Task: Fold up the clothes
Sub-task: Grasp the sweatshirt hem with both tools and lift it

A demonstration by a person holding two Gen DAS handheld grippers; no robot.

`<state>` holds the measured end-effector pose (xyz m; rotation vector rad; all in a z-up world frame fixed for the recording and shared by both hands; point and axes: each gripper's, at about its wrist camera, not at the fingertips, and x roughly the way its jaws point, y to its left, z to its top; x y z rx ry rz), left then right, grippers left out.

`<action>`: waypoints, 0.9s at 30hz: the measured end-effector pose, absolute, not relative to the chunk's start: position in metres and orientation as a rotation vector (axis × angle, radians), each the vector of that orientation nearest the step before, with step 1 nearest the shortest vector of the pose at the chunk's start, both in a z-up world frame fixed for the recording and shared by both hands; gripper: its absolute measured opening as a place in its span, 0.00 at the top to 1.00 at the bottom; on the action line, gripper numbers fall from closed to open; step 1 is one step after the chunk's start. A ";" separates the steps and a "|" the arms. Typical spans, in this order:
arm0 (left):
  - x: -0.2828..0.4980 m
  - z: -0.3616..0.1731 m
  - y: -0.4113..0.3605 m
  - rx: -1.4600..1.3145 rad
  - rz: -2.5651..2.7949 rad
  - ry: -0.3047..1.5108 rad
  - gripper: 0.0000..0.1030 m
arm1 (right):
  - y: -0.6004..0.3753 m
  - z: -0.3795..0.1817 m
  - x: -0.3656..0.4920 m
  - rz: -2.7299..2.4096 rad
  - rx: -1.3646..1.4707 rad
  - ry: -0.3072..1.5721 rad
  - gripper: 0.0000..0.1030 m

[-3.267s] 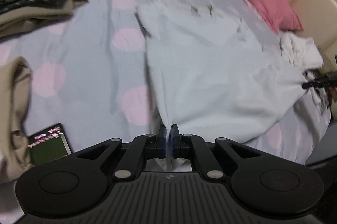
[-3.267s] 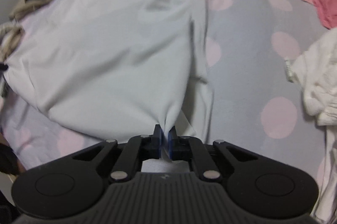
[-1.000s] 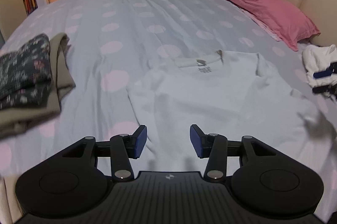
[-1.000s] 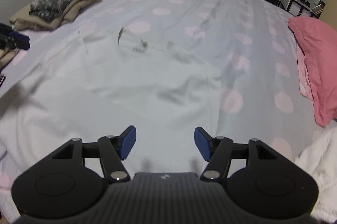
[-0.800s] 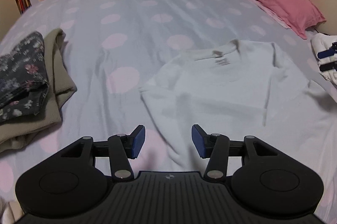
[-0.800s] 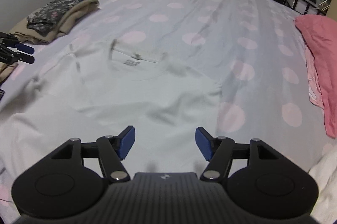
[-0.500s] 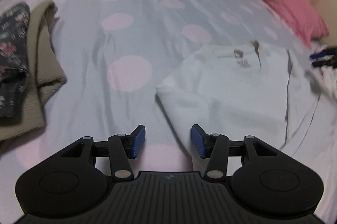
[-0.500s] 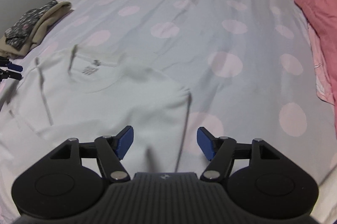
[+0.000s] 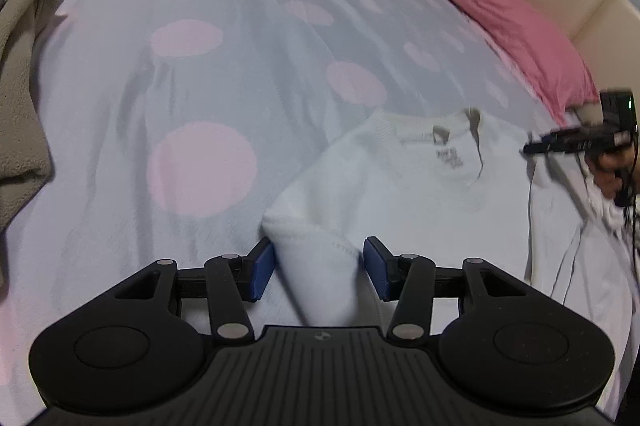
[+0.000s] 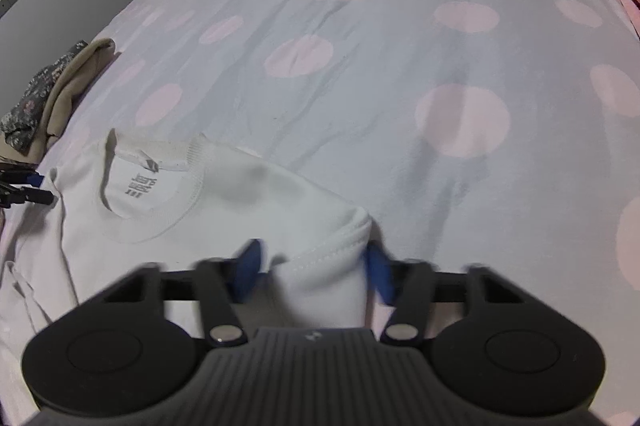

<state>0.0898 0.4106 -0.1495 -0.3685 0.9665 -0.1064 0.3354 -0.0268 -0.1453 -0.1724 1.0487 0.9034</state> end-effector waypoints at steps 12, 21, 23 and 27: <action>0.080 -0.119 0.407 -0.384 -0.082 0.865 0.94 | -0.055 -0.114 0.322 0.942 -0.075 0.938 0.88; -0.026 -0.059 0.374 -0.252 -0.268 0.604 0.94 | -0.114 -0.048 0.253 1.113 -0.012 0.747 0.88; -0.066 -0.057 0.364 -0.238 -0.306 0.553 0.94 | -0.141 -0.036 0.219 1.181 -0.001 0.689 0.88; -0.117 -0.088 0.342 -0.181 -0.355 0.665 0.90 | -0.206 -0.061 0.143 1.244 -0.008 0.716 0.87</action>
